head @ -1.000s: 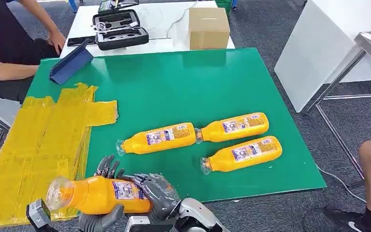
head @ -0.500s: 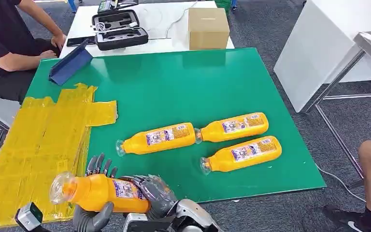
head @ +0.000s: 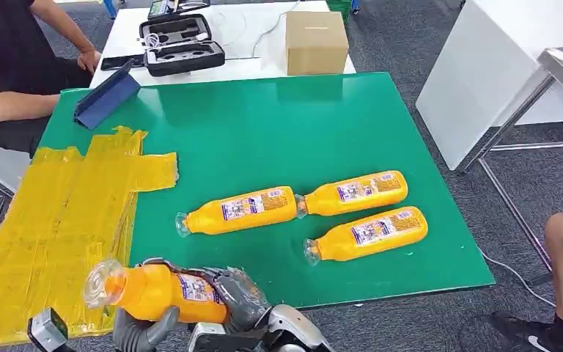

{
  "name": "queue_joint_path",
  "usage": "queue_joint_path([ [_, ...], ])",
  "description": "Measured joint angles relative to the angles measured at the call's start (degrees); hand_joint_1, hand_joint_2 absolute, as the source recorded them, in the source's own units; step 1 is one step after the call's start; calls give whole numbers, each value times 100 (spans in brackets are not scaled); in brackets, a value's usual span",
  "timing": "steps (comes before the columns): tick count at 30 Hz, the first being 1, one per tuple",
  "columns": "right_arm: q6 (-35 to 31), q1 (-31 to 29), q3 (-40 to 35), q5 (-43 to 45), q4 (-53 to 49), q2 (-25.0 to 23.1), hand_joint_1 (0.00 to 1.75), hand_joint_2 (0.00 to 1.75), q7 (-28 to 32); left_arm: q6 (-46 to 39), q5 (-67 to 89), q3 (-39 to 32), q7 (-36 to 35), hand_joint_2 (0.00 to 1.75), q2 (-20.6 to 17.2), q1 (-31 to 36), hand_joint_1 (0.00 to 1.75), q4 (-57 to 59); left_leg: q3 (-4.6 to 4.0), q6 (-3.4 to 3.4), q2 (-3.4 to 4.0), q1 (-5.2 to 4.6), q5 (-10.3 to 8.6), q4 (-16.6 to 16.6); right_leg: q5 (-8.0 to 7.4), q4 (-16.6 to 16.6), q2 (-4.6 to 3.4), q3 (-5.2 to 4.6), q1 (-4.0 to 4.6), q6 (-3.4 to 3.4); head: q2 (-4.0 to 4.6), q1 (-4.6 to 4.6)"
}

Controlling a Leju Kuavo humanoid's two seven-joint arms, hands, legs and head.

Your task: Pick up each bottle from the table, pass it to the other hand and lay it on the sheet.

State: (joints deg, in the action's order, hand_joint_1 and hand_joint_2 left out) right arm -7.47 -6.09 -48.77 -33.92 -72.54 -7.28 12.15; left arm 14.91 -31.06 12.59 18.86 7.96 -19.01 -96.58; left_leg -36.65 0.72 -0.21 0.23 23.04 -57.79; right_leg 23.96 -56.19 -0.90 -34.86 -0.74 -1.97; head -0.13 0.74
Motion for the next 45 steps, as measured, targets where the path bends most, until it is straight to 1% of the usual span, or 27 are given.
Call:
queue_joint_path([
  [6,-11,42,37,-13,-2,-7,173,175,0,-55,212,28,28,175,0,25,175,-20,1,0,0,0,0,0,-1,0,0,0,0,0,0,0],
  [7,-26,50,44,-13,-2,-7,155,175,0,-98,358,48,63,175,-4,36,175,-20,1,0,0,0,0,0,-1,0,0,0,0,0,0,0],
  [8,-55,55,53,-24,-2,-7,3,175,-2,-136,526,70,112,175,-9,49,175,-20,1,0,0,0,0,0,-1,0,0,1,0,0,0,-2],
  [9,-116,56,66,-70,-2,-7,0,175,0,-175,747,96,191,175,-18,72,175,-20,1,0,0,0,0,0,-1,0,0,1,0,-1,0,0],
  [10,-151,54,85,-105,-9,-7,0,0,0,-218,922,109,245,175,-24,106,175,-24,1,0,0,0,0,0,-2,0,0,7,0,-1,0,-2],
  [13,-313,75,153,-292,-87,-4,0,0,-55,-428,1342,149,264,175,-31,207,175,-103,1,1,0,0,-3,0,-4,-1,0,50,0,-2,0,0],
  [18,-689,290,422,-558,-475,59,0,0,-146,-1387,2751,81,391,175,-15,371,175,-398,5,2,-2,0,-5,0,-4,-1,1,60,0,-3,0,-4],
  [25,-1014,763,894,-686,-1535,330,0,0,-195,-2469,4421,-409,625,175,2,572,175,-899,4,2,-3,0,-3,0,-3,-1,0,57,0,-2,0,-4],
  [28,-1012,970,1071,-702,-2041,448,0,0,-229,-3186,5541,-687,654,175,-11,750,175,-1143,4,2,-6,0,-4,0,-3,0,2,59,0,-2,0,0],
  [30,-966,1057,1163,-702,-2274,509,0,0,-249,-3627,6534,-846,439,175,-37,939,175,-1231,5,2,-6,0,-4,0,-3,0,1,60,0,-2,0,0],
  [32,-824,1080,1202,-723,-2415,553,0,0,-256,-4001,7933,-957,-19,175,-83,1178,175,-1211,5,2,-5,0,-5,0,-4,-1,1,61,0,-2,0,0],
  [36,-625,1046,1211,-737,-2516,566,0,0,-256,-4234,9759,-1054,-836,175,-238,1757,175,-819,8,2,-5,1,-12,0,-7,-3,1,66,1,-2,0,-2],
  [41,-492,990,1209,-693,-2544,566,0,0,-278,-4192,10364,-1093,-1218,175,-394,2174,175,-299,7,3,-5,0,-14,0,-8,-3,2,64,-1,-2,0,0],
  [43,-371,900,1176,-610,-2544,570,0,0,-293,-3949,10865,-1093,-1581,175,-514,2529,175,183,7,5,-13,0,-15,-1,-7,-3,4,63,0,-2,0,-4],
  [45,-317,799,1135,-557,-2546,570,0,0,-299,-3932,11086,-1093,-1773,175,-654,2932,175,884,7,6,-10,0,-17,0,-11,-5,2,67,0,-3,0,-2],
])
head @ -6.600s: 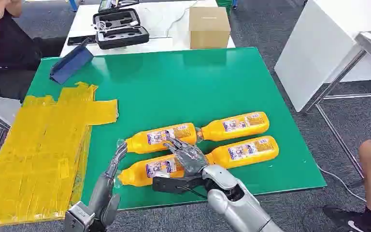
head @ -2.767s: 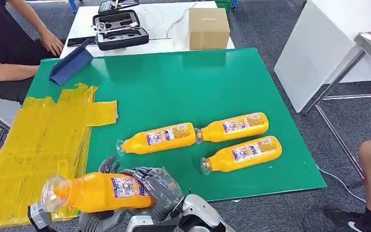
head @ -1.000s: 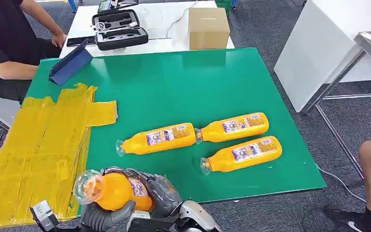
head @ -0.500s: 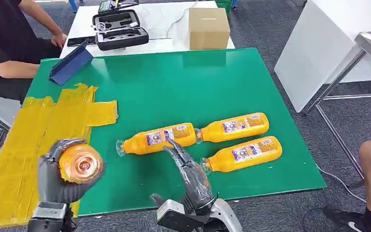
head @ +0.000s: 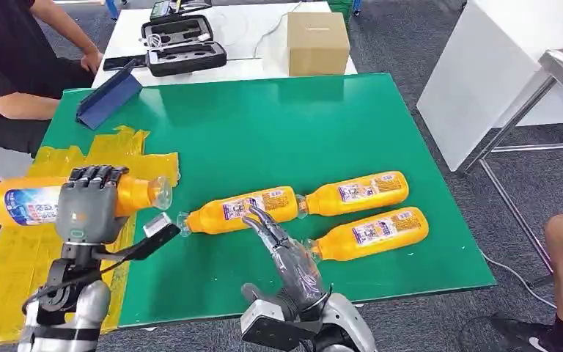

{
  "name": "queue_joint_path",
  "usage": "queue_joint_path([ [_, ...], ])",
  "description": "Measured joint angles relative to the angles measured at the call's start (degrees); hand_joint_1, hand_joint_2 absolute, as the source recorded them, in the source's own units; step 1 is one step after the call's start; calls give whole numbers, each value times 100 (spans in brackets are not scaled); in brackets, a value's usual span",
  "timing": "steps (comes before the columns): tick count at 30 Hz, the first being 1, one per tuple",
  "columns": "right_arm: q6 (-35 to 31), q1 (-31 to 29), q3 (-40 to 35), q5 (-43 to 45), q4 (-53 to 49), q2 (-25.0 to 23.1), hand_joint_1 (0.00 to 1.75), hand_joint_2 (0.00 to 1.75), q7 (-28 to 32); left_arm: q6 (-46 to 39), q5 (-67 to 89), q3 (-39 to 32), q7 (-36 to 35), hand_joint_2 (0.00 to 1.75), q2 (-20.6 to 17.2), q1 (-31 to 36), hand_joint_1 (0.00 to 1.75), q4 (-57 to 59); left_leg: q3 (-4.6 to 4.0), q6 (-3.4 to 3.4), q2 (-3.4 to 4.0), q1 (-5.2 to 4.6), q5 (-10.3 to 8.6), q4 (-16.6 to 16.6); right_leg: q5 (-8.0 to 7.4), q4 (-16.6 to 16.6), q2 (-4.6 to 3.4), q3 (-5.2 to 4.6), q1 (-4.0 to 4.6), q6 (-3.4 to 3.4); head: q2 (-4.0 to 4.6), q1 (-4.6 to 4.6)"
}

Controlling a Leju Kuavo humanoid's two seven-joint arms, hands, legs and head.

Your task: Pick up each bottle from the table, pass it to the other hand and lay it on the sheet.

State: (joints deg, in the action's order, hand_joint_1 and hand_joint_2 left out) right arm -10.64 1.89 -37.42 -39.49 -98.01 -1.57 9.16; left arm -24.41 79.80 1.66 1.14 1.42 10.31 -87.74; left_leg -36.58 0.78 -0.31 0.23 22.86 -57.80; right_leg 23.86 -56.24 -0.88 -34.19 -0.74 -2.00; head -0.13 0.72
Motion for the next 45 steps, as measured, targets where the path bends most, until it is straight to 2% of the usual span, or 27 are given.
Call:
queue_joint_path([
  [6,57,-102,-46,66,-24,20,0,0,-15,169,241,2,-210,175,-199,673,175,1160,-1,0,5,0,-5,-1,-2,-1,0,-5,-1,-2,0,0],
  [12,142,-165,-146,81,-42,74,0,0,-37,313,319,33,-251,175,-341,1442,175,2872,-2,0,7,0,-5,-1,-2,-2,-1,-2,-1,-2,0,0],
  [17,175,-163,-203,76,-46,118,0,0,-50,442,57,35,-54,175,-411,1523,175,3717,-4,0,9,0,-4,-1,-1,-2,-2,-4,-1,-2,0,0],
  [23,240,-166,-262,81,-44,138,0,0,-44,853,-247,28,193,175,-481,1551,175,4156,-6,0,-2,0,-3,0,3,-2,1,0,0,0,0,0],
  [24,269,-168,-267,96,-37,138,0,0,-37,962,-337,22,267,175,-498,1596,3,4213,-4,-1,-2,0,-3,0,3,-2,1,4,0,0,0,2],
  [27,317,-195,-286,114,-7,136,0,0,-20,1211,-385,20,372,175,-557,1720,0,4398,11,-1,-1,0,-3,1,3,-2,1,18,0,0,0,2],
  [28,328,-198,-288,114,2,133,0,0,-20,1215,-385,22,385,0,-570,1739,0,4440,17,-1,-1,0,-3,1,3,-2,1,24,0,0,0,2],
  [37,452,-227,-288,122,92,92,0,0,-48,1399,-1253,-136,669,0,-664,1744,0,4508,27,-1,-2,1,-8,1,1,-4,1,32,1,0,0,0],
  [45,455,-232,-286,111,131,42,0,0,-68,1460,-1349,-205,739,0,-684,1685,0,4436,21,-1,-1,0,-7,1,1,-4,1,26,0,-1,0,0],
])
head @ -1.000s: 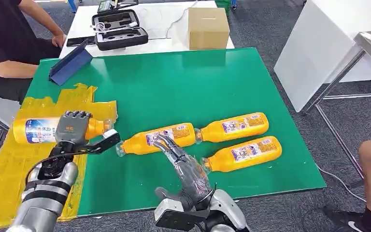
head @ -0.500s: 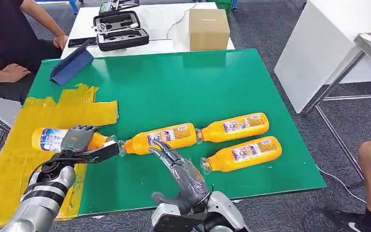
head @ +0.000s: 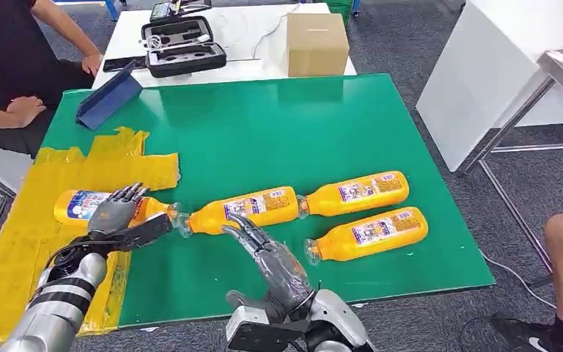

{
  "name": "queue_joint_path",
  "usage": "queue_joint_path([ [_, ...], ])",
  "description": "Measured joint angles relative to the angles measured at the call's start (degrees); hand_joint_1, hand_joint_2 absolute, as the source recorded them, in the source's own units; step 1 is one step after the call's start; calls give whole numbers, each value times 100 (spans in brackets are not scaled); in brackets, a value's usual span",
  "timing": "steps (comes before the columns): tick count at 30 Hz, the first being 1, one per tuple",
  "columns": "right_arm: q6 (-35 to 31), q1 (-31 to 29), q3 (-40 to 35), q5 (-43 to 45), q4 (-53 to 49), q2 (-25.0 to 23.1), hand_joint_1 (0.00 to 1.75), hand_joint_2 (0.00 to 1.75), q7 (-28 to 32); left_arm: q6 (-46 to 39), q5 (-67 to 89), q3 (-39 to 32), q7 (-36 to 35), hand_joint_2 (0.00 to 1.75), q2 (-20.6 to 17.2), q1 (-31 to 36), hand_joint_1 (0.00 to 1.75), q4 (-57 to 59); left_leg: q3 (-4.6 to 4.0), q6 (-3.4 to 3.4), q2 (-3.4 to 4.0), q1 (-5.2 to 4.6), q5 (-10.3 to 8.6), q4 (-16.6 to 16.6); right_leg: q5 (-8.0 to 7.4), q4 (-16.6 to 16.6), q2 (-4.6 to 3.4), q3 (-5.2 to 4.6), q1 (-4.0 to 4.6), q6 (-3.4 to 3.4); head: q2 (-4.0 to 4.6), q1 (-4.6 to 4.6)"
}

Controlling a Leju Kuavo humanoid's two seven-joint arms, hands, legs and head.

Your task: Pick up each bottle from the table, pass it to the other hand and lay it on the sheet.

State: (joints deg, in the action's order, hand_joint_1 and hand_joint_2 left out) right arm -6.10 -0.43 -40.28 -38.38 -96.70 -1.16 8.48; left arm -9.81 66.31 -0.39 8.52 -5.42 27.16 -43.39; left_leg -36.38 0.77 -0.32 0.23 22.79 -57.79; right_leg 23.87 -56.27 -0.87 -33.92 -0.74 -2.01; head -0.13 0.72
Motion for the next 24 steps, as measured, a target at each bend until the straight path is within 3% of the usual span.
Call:
queue_joint_path([
  [15,70,-183,35,-142,162,-39,0,0,-155,-27,-755,-131,223,0,0,-209,0,-442,-5,0,7,1,0,0,-1,0,-1,-10,1,0,0,-2],
  [16,70,-247,48,-222,207,-46,0,175,-222,-111,-1027,-192,312,0,24,-291,0,-637,-7,0,8,1,0,0,-1,-1,-2,-13,1,0,0,0],
  [21,55,-827,258,-608,626,-63,0,175,-667,-242,-2885,-575,796,0,363,-703,0,-2104,-17,2,5,-1,-2,-1,-3,0,-2,-18,-1,-2,0,-2],
  [24,136,-1284,499,-702,1153,-87,0,175,-907,143,-4218,-680,842,0,599,-932,0,-2995,-17,2,5,-4,-2,-2,-5,1,-2,-16,-4,-6,0,0],
])
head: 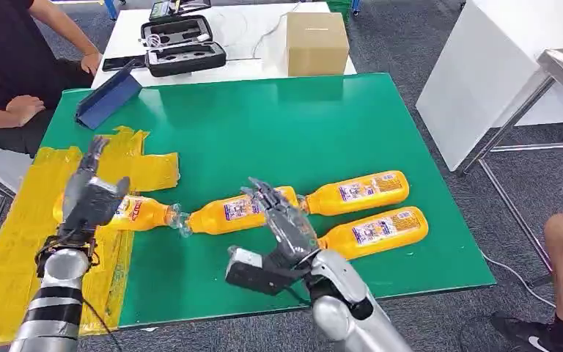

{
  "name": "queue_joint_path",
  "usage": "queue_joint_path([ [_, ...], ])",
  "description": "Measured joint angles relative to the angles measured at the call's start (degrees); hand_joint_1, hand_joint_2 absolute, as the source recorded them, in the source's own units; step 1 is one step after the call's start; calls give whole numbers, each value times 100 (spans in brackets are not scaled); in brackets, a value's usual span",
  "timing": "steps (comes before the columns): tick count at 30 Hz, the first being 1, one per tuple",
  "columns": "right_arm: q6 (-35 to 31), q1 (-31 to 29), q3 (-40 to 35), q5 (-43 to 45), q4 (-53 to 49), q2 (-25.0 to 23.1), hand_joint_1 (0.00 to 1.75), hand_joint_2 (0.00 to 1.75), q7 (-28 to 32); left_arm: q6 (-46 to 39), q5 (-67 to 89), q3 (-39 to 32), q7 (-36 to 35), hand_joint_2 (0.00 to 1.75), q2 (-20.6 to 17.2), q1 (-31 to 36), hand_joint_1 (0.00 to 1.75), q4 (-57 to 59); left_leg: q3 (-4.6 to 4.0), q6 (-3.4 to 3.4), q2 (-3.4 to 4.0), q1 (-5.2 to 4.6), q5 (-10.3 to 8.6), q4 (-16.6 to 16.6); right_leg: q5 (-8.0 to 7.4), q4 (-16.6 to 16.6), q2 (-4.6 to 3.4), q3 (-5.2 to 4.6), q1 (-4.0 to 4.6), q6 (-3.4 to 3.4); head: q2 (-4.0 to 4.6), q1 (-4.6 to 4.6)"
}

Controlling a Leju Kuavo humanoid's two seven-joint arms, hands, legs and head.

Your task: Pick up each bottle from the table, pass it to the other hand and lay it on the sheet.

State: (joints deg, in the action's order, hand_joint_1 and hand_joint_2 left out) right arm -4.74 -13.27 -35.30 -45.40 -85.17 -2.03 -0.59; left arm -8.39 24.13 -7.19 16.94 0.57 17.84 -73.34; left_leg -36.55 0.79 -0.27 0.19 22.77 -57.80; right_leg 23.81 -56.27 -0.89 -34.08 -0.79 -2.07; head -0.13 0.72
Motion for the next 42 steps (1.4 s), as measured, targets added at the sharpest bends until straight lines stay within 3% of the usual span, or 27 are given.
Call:
queue_joint_path([
  [4,-107,-317,271,-17,859,-72,0,175,75,83,-770,-2,201,0,194,-359,0,-734,-3,0,-3,1,0,-1,0,0,1,-5,1,-1,0,-2],
  [11,-127,-504,410,-50,1480,-159,0,175,101,161,-951,192,216,0,319,-658,0,-1439,-8,0,-2,5,0,-1,2,-1,0,-10,6,0,0,0],
  [18,179,-1006,373,-157,2393,-249,0,175,-11,240,-1076,398,245,0,325,-639,0,-1485,-7,2,-2,4,-3,-1,-1,-1,1,-9,4,-2,0,2],
  [30,326,-1329,299,-210,2994,-332,0,175,-28,253,-1095,479,254,0,330,-584,0,-1483,-8,1,0,4,-2,-2,0,-1,0,-12,4,-2,0,2],
  [42,588,-2477,-394,-829,4489,-767,0,175,-286,413,-1369,656,477,0,349,-345,0,-1324,-7,-1,4,4,-6,-2,-4,-5,-1,-10,4,-1,0,0],
])
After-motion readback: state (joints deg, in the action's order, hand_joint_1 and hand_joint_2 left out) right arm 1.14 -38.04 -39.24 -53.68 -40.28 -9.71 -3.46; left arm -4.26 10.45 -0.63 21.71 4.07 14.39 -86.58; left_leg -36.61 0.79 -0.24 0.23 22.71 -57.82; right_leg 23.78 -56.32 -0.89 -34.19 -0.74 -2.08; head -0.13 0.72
